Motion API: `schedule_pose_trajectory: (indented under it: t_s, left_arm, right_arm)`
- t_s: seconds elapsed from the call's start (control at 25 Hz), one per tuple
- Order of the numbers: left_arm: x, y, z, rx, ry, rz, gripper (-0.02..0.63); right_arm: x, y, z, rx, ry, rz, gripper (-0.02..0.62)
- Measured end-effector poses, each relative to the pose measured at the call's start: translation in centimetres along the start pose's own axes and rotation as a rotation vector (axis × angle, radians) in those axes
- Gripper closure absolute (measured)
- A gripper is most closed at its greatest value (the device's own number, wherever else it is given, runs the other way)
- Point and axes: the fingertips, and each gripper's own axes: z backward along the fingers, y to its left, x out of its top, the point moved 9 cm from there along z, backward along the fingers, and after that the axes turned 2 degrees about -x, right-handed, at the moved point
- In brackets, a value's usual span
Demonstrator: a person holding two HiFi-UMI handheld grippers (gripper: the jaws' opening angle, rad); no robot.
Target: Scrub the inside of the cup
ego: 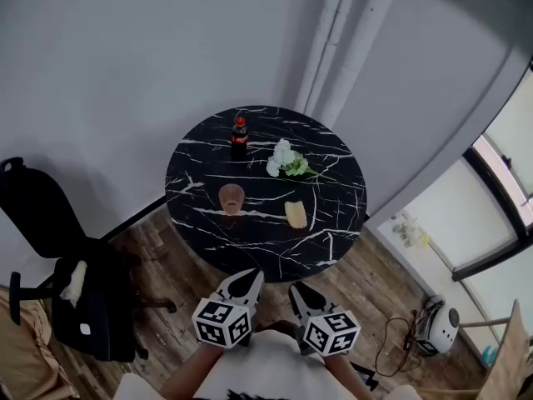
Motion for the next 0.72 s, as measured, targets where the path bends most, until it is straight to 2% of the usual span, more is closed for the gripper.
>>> schedule_pose_trajectory:
  t_s: [0.16,0.44,0.72]
  left_arm:
    - [0.6,0.6,-0.3,0.011,-0.002,-0.006,0.597]
    - [0.8,1.7,-0.4,0.035,0.015,0.010,0.595]
    - [1.6,4.0,-1.4,0.128,-0.001,0.046,0.597]
  right_arm:
    - [0.3,-0.1,-0.4,0.002,-0.028,-0.011,0.528]
    - [0.2,-0.7,-1.8,0.039,-0.008,-0.053,0.526]
    - [1.3,-2.7,-4.7,0.074,0.033,-0.016,0.446]
